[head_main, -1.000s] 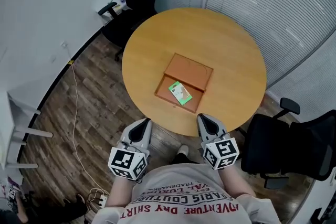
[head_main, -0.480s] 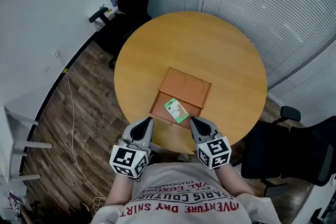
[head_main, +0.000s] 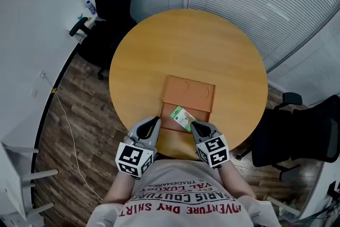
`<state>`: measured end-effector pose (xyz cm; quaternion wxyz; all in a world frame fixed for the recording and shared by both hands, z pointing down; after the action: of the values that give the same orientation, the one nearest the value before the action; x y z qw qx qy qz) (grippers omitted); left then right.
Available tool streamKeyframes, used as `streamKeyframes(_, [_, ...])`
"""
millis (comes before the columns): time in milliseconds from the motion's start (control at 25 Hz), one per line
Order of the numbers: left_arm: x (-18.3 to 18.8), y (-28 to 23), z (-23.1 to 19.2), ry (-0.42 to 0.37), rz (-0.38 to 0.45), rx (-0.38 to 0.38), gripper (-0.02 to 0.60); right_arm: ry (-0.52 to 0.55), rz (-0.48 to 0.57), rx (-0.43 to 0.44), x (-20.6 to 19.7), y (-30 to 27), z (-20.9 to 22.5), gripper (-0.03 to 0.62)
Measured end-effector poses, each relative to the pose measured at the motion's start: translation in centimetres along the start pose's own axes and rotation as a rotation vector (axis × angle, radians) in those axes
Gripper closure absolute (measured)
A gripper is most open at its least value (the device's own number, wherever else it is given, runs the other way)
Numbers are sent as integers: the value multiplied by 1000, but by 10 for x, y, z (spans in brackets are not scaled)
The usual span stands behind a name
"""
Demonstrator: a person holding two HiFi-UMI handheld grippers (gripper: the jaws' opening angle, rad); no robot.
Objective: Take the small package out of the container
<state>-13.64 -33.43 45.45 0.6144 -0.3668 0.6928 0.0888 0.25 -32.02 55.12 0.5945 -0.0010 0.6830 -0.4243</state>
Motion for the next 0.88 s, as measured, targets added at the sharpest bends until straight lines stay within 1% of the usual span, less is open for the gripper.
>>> streamKeyframes(160, [0,-9,-18,1,-18,-50,571,-4,-82,10,-9,-26,-5,585])
streamKeyframes(200, [-1,-11,-21,2,-22,-61,571,4,-102,14,-13,-32,-5,570])
streamKeyframes(240, [-1,-13,-24,2,-26,-70,569,15,-130,16,-18,-39,-4,516])
streamKeyframes(320, [-3,-17,-30,8,-32,-83,570,45,-197,9,-29,-53,-1,479])
streamKeyframes(400, [-5,-19,-37,20,-35,-88,570,82,-265,1,-40,-68,3,415])
streamKeyframes(480, [-7,-20,-46,35,-36,-81,570,130,-340,6,-50,-82,5,329])
streamKeyframes(560, [-9,-19,-57,50,-36,-67,569,188,-406,13,-58,-94,7,280])
streamKeyframes(640, [-11,-17,-67,67,-35,-49,571,231,-453,15,-65,-105,11,260])
streamKeyframes(760, [-18,-15,-77,91,-39,-30,571,250,-522,20,-78,-119,17,246])
streamKeyframes(880, [-24,-10,-85,108,-46,-20,571,277,-594,30,-88,-131,13,230])
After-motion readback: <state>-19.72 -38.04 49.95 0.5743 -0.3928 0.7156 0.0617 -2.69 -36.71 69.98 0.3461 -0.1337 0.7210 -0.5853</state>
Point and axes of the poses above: the fingertips, and each gripper's own axes: y backward along the fingers, z to its right, x out of its top, the point moved 2 cm from there along y, backward along the fingers, and after that the axes turned 5 degrees about y, right-handed, at the moved point
